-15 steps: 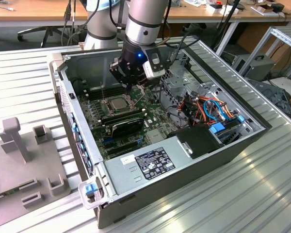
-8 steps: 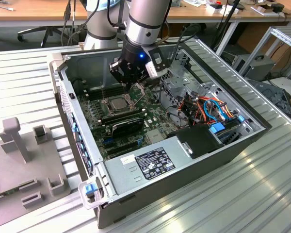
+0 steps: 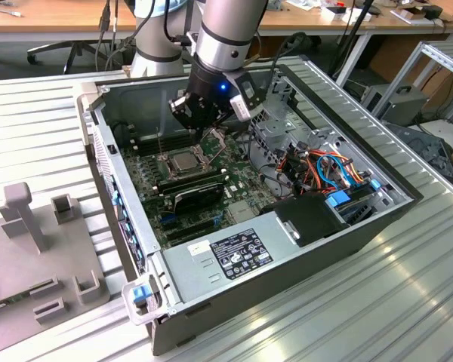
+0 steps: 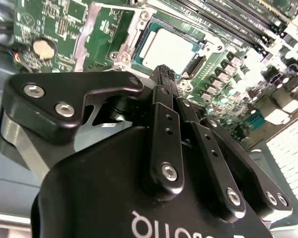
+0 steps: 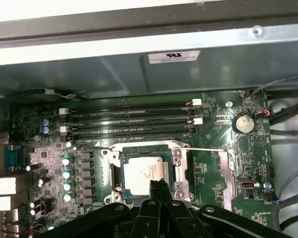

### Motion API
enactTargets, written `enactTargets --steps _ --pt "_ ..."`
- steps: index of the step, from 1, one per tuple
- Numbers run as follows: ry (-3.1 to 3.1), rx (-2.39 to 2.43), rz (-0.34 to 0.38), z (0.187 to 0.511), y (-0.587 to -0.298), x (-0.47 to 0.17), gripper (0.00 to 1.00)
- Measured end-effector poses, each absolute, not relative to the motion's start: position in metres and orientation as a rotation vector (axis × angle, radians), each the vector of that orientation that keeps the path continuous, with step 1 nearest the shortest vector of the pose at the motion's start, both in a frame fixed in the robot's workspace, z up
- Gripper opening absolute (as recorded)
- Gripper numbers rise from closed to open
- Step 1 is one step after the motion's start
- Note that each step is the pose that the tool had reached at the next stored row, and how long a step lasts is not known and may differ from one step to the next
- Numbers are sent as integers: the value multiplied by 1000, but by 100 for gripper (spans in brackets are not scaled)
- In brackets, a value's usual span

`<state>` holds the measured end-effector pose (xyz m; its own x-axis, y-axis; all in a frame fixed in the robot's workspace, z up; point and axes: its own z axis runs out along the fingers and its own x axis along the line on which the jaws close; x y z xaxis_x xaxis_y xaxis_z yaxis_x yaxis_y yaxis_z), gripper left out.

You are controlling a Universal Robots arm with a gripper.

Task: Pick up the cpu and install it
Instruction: 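Close the cpu cover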

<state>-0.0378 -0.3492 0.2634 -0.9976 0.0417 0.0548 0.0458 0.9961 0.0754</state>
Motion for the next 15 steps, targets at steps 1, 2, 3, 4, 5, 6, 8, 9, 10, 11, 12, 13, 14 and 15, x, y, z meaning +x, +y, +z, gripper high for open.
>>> enactTargets --steps 1,2,3,4,5,6,8,9,10,11,12,13,14,15 --pt "-3085 -47 -118 263 -349 -38 11" --pt "-3085 -9 -118 263 -349 -38 11" --pt "-3084 17 -117 263 -349 -38 11" --pt "-3084 33 -117 263 -349 -38 11" --pt "-3083 42 -116 263 -349 -38 11" --pt "-3083 46 -116 263 -349 -38 11" --pt "-3083 48 -116 263 -349 -38 11" --pt "-3083 48 -116 263 -349 -38 11" --pt "-3083 48 -116 263 -349 -38 11" --pt "-3083 48 -116 263 -349 -38 11" --pt "-3083 49 -116 263 -349 -38 11" --pt "-3083 49 -116 263 -349 -37 11" --pt "-3083 49 -116 264 -349 -37 11" --pt "-3083 49 -116 264 -349 -36 11"
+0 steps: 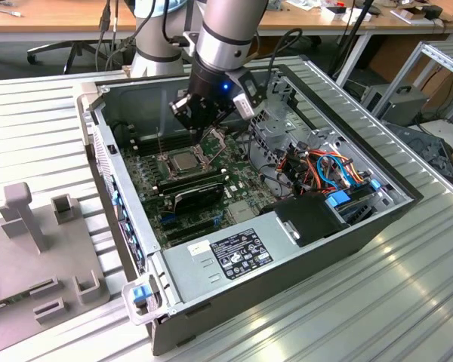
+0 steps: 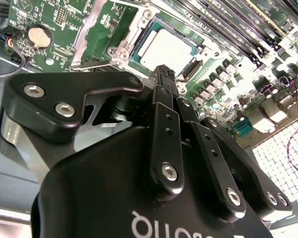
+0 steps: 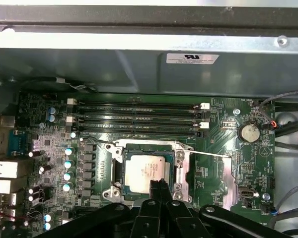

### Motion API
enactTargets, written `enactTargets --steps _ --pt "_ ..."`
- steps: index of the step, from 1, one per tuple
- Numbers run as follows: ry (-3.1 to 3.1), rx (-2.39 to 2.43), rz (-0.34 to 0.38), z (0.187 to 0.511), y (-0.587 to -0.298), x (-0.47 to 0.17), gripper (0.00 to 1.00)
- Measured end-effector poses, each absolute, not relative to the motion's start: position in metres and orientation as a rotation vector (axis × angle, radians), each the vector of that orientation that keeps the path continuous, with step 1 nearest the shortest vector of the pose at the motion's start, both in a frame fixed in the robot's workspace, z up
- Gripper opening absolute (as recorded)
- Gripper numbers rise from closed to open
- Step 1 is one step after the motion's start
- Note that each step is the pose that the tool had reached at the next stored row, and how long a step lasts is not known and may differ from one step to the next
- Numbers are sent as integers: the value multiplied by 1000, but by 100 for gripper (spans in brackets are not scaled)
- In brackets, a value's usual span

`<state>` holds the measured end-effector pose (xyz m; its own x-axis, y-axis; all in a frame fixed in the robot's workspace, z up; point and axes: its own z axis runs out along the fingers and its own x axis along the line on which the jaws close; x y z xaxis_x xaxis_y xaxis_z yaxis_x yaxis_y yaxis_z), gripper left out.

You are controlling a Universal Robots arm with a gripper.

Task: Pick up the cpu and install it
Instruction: 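Close the cpu cover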

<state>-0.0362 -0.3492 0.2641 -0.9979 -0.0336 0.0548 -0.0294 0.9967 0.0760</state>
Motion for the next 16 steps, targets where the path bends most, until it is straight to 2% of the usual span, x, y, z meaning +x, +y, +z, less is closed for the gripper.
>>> enactTargets --steps 16 --pt "-3083 48 -116 281 -349 -30 11"
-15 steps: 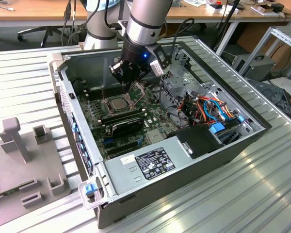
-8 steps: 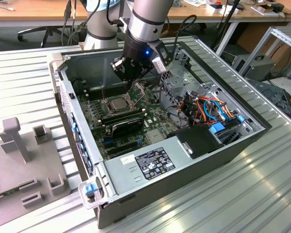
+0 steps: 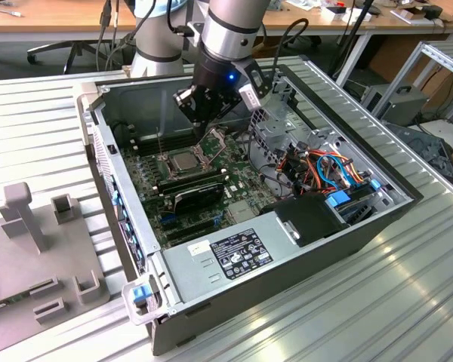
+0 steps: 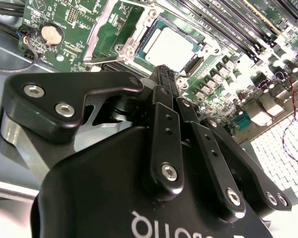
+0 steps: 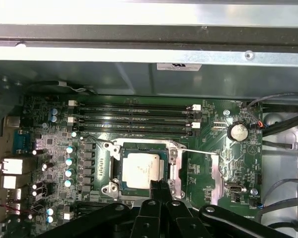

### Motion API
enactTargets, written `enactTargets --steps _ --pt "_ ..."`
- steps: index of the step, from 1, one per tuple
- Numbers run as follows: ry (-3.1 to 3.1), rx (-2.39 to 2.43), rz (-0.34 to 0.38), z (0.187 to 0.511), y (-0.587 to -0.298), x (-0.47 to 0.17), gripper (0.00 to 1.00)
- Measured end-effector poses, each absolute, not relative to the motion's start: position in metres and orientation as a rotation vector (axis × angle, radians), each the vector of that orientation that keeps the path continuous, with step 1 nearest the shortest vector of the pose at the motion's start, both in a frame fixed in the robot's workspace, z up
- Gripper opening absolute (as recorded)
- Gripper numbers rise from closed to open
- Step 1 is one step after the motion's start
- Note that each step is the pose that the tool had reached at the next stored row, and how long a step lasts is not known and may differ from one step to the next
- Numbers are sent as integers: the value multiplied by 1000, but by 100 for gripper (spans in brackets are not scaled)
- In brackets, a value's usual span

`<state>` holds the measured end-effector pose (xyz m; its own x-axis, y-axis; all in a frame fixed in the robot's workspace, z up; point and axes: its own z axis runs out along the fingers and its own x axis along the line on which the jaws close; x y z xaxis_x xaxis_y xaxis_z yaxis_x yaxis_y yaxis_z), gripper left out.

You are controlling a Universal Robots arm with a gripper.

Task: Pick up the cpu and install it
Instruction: 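Close the cpu cover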

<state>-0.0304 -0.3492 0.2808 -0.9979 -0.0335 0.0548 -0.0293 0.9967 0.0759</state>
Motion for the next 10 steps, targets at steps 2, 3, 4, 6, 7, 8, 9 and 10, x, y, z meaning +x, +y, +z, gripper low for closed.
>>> enactTargets --steps 2,3,4,6,7,8,9,10 --pt "-3083 48 -116 283 -349 -30 11" --pt "-3083 48 -116 283 -349 -29 11" --pt "-3083 48 -116 284 -349 -29 11" --pt "-3083 48 -116 286 -349 -29 11" --pt "-3083 48 -116 287 -349 -28 11" --pt "-3083 49 -116 288 -349 -28 11" --pt "-3083 49 -116 289 -349 -28 11" --pt "-3083 48 -116 289 -349 -27 11"
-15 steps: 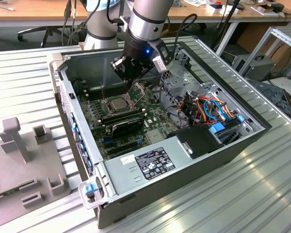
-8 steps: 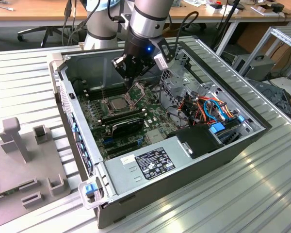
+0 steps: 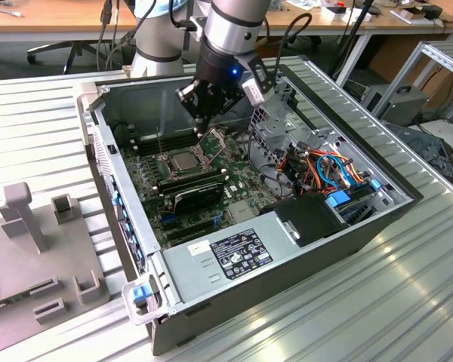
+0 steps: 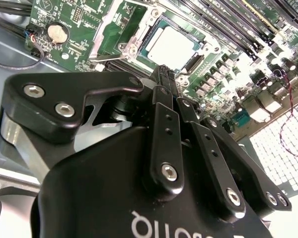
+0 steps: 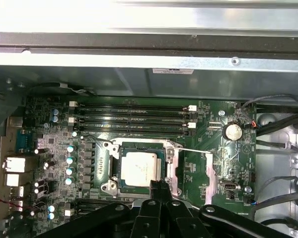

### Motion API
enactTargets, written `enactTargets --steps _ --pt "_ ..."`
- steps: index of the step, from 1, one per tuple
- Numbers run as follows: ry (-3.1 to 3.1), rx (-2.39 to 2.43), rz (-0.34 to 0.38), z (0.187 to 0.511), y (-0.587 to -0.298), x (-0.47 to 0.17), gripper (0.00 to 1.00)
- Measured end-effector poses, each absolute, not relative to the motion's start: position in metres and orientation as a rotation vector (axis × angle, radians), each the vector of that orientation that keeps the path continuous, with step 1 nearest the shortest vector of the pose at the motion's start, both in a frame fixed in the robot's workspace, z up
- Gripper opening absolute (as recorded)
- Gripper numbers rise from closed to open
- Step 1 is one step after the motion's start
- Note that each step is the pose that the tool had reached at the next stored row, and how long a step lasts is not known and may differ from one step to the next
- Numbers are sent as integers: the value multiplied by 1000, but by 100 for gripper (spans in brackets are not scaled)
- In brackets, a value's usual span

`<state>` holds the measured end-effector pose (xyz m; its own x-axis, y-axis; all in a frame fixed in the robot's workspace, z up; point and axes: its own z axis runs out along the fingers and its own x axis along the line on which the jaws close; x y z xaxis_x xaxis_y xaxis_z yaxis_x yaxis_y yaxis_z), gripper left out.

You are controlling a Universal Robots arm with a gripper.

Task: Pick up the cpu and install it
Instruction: 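Close the cpu cover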

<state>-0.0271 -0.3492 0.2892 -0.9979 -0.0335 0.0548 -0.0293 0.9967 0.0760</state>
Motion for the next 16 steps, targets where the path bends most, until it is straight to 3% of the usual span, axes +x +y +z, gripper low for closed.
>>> enactTargets --steps 16 --pt "-3076 48 -120 293 -352 11 11"
